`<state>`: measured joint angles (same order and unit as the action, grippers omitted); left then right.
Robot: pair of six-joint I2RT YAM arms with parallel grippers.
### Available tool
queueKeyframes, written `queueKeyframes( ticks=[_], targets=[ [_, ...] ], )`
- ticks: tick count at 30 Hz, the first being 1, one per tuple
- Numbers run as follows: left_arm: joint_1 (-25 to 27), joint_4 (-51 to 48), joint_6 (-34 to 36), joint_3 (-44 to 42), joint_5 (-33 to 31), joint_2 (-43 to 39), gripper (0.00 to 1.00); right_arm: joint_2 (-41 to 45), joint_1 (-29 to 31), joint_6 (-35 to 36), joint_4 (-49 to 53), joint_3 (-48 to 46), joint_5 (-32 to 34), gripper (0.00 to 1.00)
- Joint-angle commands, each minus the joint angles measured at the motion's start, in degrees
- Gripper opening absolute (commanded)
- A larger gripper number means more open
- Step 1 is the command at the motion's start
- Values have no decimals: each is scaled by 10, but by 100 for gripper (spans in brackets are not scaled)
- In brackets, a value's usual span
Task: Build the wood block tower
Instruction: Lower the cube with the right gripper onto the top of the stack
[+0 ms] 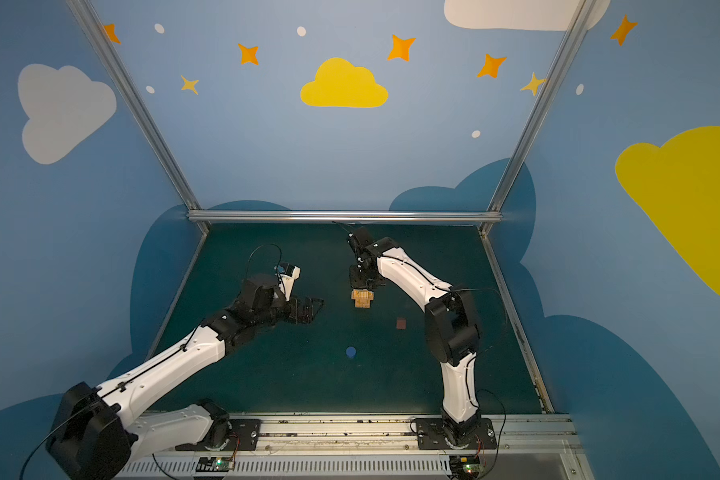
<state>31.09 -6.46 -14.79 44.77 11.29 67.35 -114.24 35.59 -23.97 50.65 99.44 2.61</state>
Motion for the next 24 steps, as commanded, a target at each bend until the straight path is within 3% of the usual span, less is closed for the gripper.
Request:
queueKeyframes(
  ticks=[1, 24],
  targets=[
    [1, -2, 8, 8, -1, -6, 100, -12, -2, 1, 4, 17, 9, 9],
    [0, 7, 3, 1, -16, -14, 99, -20, -3, 0, 8, 23, 19, 19]
  ],
)
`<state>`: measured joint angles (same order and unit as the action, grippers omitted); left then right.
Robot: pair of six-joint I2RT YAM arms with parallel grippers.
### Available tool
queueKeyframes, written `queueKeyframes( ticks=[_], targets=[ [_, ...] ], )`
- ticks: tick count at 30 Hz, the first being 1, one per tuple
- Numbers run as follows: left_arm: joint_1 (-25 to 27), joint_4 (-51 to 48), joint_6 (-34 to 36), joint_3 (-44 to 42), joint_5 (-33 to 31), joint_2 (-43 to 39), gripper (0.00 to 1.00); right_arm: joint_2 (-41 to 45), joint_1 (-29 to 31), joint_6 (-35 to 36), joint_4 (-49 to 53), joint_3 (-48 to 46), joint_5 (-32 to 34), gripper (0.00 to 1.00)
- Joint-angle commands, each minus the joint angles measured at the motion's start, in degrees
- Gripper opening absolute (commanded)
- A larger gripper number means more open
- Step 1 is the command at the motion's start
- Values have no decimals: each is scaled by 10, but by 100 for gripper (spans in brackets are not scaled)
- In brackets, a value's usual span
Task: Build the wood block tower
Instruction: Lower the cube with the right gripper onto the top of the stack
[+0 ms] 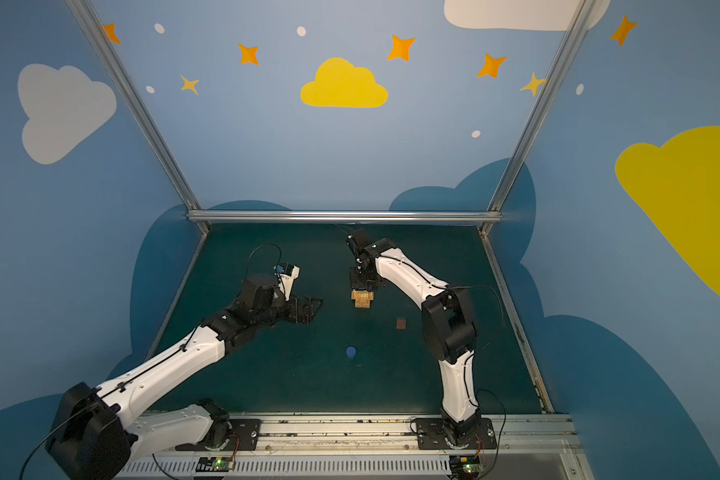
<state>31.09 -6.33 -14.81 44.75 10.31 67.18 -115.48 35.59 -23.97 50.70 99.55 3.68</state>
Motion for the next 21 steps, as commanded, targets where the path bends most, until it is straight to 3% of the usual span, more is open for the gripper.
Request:
queueKeyframes(
  ticks=[1, 6, 10, 21],
  targets=[
    [1, 5, 3, 1, -6, -11, 99, -9, -2, 0, 8, 23, 8, 20],
    [0, 6, 2, 2, -5, -10, 99, -9, -3, 0, 8, 25, 1, 22],
    [1, 6, 3, 2, -9, -13, 99, -9, -3, -1, 10, 26, 1, 32],
    [0, 7, 3, -1, -17, -20, 99, -8, -2, -5, 13, 26, 10, 34]
  ],
)
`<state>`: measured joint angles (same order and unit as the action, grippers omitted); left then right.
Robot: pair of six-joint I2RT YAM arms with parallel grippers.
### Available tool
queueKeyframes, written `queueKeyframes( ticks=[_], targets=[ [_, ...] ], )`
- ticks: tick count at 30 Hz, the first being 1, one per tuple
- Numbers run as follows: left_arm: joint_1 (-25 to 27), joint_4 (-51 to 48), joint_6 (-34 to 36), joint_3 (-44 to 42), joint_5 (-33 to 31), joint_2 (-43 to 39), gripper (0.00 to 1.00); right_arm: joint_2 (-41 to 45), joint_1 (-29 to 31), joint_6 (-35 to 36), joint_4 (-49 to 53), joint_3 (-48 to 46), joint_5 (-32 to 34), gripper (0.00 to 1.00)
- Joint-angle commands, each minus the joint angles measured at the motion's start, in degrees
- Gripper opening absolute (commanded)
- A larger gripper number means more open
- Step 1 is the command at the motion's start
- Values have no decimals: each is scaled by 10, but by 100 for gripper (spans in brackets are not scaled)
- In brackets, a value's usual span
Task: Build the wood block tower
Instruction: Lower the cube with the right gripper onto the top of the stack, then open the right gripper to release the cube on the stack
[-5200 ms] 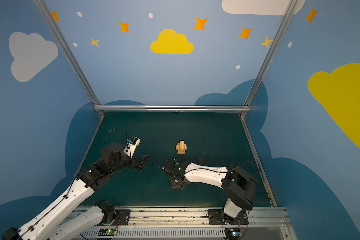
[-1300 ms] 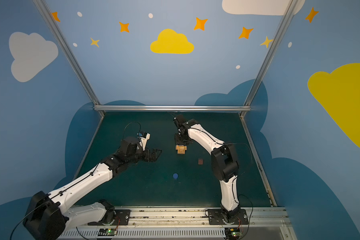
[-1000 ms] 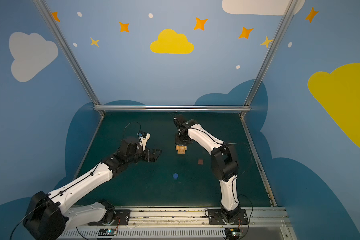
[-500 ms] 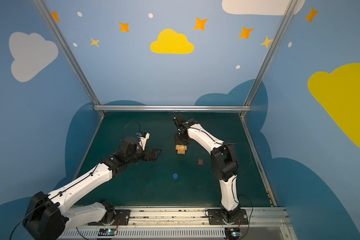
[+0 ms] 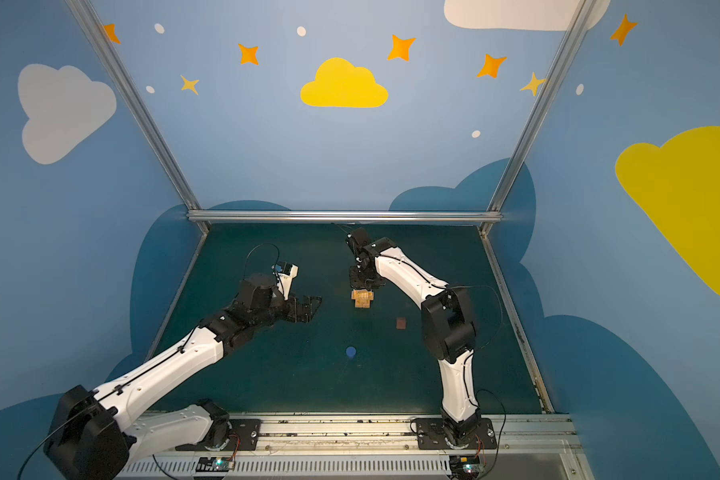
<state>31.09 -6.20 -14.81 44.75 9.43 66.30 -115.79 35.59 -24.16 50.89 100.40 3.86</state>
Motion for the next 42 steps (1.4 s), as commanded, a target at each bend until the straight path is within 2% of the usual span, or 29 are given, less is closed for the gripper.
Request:
queueKeyframes(
  ticks=[1, 25, 42],
  targets=[
    [0, 6, 4, -1, -8, -11, 99, -4, -2, -3, 12, 17, 10, 34],
    [0, 5, 3, -3, -12, -16, 99, 0, -2, -5, 16, 19, 16, 31],
    [0, 8, 6, -7, -22, -19, 99, 20, 4, -5, 24, 28, 17, 35]
  ],
)
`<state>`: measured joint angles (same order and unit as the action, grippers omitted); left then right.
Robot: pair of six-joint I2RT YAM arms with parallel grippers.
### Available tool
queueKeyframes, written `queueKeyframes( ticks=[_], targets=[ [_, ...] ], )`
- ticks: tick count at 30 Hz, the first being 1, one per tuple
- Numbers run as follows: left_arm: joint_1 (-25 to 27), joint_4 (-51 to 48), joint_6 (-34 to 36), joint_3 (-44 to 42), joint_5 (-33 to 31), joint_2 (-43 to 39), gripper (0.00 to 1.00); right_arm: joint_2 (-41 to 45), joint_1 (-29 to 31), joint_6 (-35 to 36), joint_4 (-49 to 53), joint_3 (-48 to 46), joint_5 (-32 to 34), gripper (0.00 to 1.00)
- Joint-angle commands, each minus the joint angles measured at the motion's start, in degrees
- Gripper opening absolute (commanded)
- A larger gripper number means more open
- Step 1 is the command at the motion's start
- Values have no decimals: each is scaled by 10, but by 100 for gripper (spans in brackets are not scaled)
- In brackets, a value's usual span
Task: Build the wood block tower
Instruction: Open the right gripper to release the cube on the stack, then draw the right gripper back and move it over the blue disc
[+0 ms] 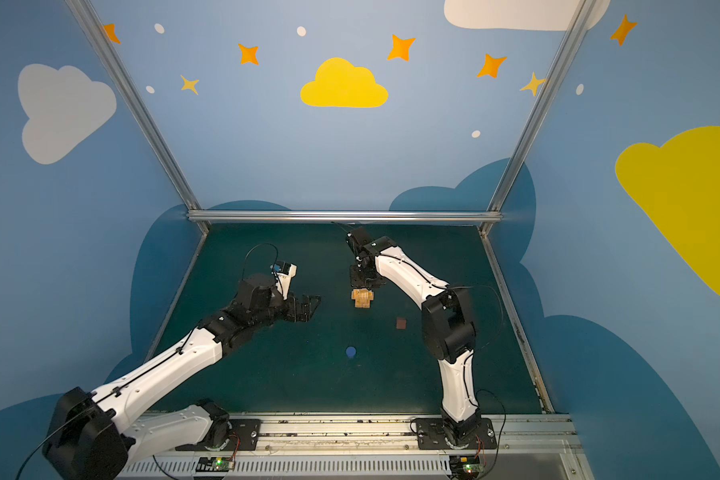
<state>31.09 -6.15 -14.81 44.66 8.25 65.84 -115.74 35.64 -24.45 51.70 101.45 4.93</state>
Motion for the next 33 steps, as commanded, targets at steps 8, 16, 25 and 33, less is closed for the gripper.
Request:
queueKeyframes(
  ticks=[8, 16, 25, 33],
  targets=[
    [-1, 1, 14, -3, -23, -22, 99, 53, 15, 1, 38, 38, 26, 36],
    [3, -36, 13, 10, -20, -67, 98, 130, 50, 14, 38, -1, 56, 36],
    [14, -157, 77, 28, -4, -132, 99, 256, 106, 27, -45, -161, 73, 36],
    [14, -206, 181, 11, 33, -187, 100, 341, 122, 38, -94, -258, 57, 36]
  ],
)
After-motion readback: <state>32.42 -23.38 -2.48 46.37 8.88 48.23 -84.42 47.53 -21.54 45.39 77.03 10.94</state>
